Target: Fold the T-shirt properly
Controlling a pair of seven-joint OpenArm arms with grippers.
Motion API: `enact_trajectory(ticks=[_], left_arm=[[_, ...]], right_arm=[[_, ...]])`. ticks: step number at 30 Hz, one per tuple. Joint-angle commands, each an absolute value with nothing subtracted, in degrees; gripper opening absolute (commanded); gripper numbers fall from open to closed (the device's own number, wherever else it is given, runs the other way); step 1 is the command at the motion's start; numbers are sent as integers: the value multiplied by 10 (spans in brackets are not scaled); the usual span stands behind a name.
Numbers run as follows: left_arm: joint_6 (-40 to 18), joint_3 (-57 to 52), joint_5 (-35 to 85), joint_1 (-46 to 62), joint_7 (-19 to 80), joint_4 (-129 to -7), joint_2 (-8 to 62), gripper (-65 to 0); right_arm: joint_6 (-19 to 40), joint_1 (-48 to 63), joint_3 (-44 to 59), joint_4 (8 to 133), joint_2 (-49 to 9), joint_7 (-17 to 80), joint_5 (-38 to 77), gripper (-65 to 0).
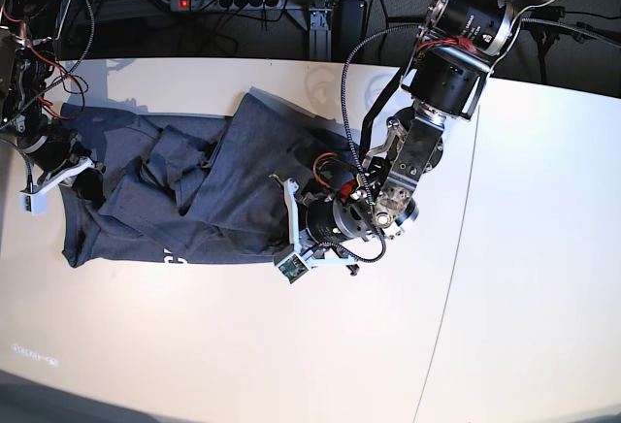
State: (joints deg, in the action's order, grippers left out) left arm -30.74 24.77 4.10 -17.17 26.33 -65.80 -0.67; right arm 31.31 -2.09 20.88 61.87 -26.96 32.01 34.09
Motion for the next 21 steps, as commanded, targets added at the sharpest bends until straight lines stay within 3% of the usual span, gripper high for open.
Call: enact_trajectory(ticks=[1, 21], left_arm=[[-322, 247, 42, -188, 245, -665, -9, -650], [-322, 246, 14, -269, 197, -500, -9, -650]], right_arm=[[313, -22, 210, 619, -279, 345, 322, -650], [313, -22, 210, 619, -279, 350, 322, -650]])
